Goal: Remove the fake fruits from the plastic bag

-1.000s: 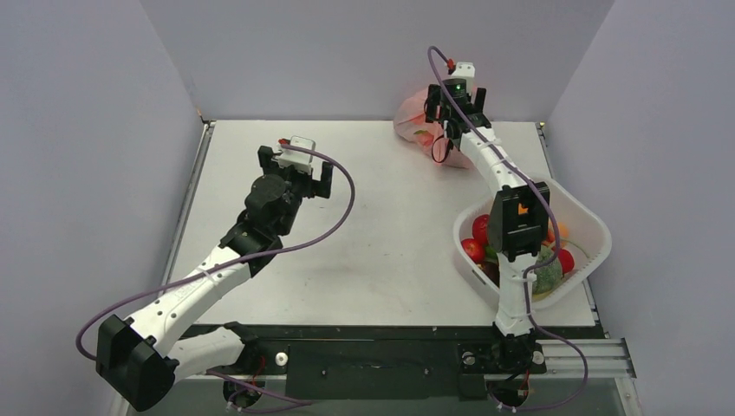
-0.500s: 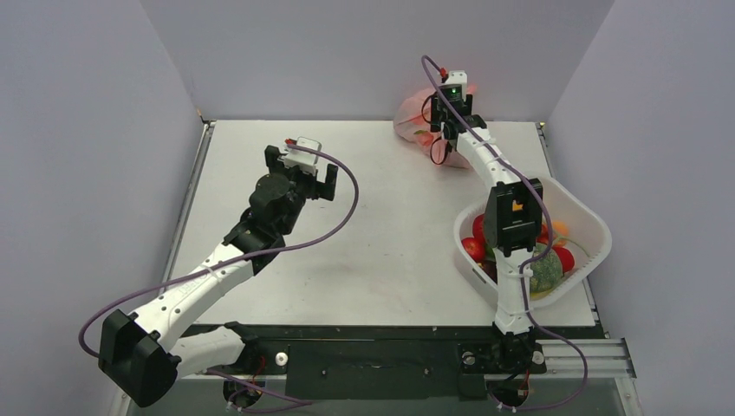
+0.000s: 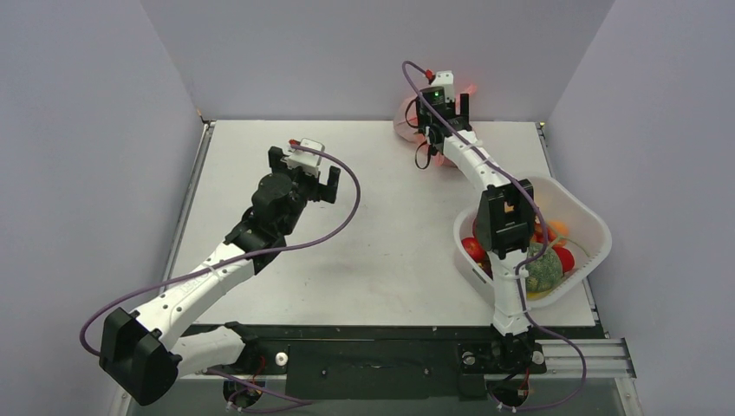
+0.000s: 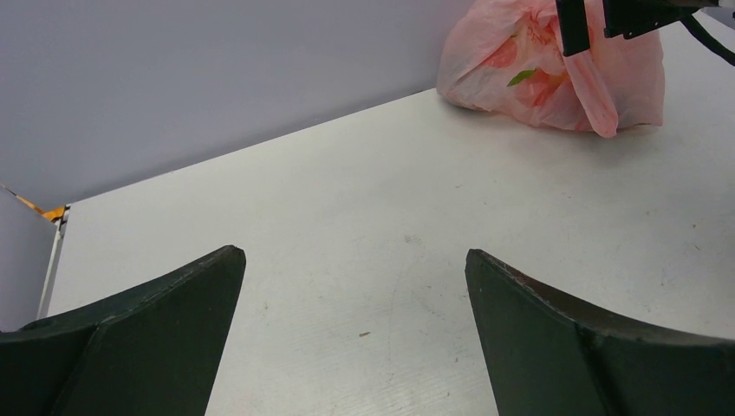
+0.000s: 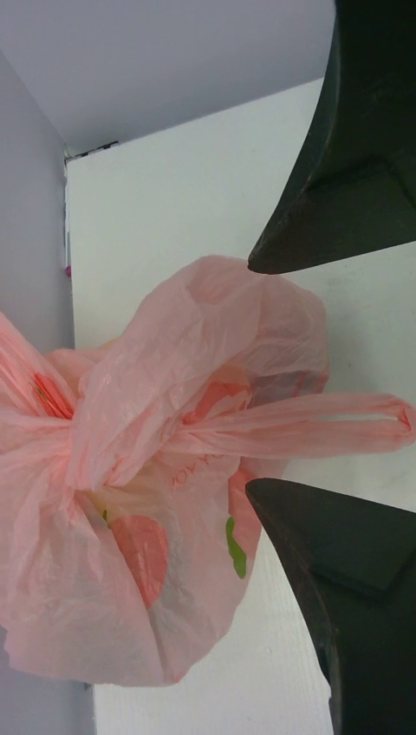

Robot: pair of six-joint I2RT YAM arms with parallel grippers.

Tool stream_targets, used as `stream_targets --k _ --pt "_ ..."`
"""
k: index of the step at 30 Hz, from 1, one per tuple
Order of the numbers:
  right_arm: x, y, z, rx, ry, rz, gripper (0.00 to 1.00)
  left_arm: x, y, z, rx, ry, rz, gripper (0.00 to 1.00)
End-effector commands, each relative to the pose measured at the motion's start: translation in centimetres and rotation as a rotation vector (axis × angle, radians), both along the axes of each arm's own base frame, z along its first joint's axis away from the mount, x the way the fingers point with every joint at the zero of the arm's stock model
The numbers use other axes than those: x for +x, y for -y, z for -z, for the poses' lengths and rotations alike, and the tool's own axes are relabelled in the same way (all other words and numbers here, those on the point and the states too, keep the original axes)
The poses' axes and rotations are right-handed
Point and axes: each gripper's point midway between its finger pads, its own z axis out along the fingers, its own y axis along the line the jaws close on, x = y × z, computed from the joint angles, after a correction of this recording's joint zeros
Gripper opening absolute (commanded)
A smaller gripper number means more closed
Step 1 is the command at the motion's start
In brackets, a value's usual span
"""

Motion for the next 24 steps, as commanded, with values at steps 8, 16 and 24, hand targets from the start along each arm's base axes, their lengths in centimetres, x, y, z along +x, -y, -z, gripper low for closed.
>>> stream_targets --k 8,16,24 --pt "3.4 2.3 1.1 0.051 0.076 0.092 0.90 0.3 1.6 -1.8 -0.037 0.019 0.045 1.00" --pt "4.0 1.1 2.3 0.089 0.058 0.056 0.47 0.4 1.9 -1.2 -0.022 0.010 0.044 0.95" --pt "-0.2 -5.2 -2.9 0.086 0.077 -0.107 0.10 0.6 2.4 -0.8 -0.018 -0.004 0.054 0.93"
